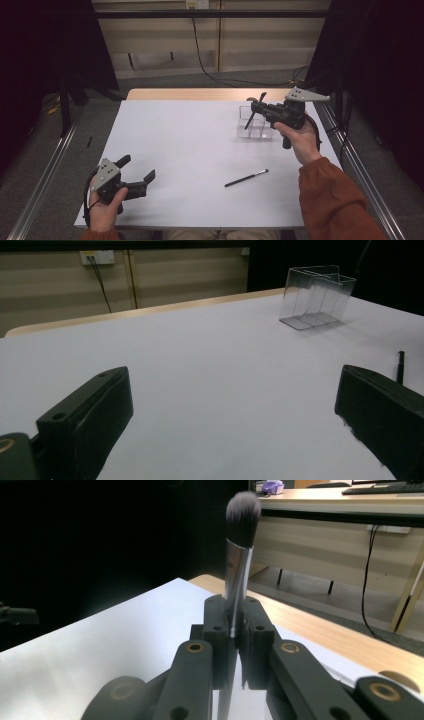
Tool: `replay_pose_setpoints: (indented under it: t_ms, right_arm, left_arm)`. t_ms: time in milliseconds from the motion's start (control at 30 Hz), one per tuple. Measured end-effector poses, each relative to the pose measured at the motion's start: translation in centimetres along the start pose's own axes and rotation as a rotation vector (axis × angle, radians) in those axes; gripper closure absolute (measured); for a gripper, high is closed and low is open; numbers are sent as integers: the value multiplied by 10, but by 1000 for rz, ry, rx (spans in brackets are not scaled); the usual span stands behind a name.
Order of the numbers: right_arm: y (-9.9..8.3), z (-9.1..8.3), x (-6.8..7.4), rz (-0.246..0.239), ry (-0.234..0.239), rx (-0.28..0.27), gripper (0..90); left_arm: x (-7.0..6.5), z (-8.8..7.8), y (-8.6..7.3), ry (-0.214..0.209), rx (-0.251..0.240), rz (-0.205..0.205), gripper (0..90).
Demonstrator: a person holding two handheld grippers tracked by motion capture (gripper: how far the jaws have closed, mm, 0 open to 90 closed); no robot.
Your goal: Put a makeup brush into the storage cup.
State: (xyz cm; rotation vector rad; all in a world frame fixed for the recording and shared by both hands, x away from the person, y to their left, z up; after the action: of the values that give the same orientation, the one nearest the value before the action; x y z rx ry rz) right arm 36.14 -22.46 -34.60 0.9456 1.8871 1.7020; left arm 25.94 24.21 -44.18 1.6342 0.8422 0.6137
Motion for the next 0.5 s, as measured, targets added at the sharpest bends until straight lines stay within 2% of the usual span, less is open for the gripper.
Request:
replay_pose_setpoints:
  t_ms: [200,333,500]
  right_arm:
    - [10,9,-12,-10,-37,18,842]
    - [15,12,-19,-7,-59,12,842]
    - [21,17,-21,-20,-69,1,842]
  left_arm:
    - [-1,1,0,-11,6,8,21]
    - [-1,2,0,-13,10,12,21]
    - [-3,2,1,-28,10,27,22]
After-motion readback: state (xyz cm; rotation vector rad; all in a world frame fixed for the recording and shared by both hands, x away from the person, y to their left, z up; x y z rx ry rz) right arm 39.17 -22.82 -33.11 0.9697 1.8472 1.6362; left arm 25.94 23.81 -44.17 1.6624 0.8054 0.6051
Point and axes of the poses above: each handheld gripper's, and its own axes: z roughly forward along the jaws, y roughly out of its top, x roughly to its left, the point moved 1 cm from there along z, roughly forward along the jaws, and after that the axes turned 4 degrees about -x, right-handed, at the moved point
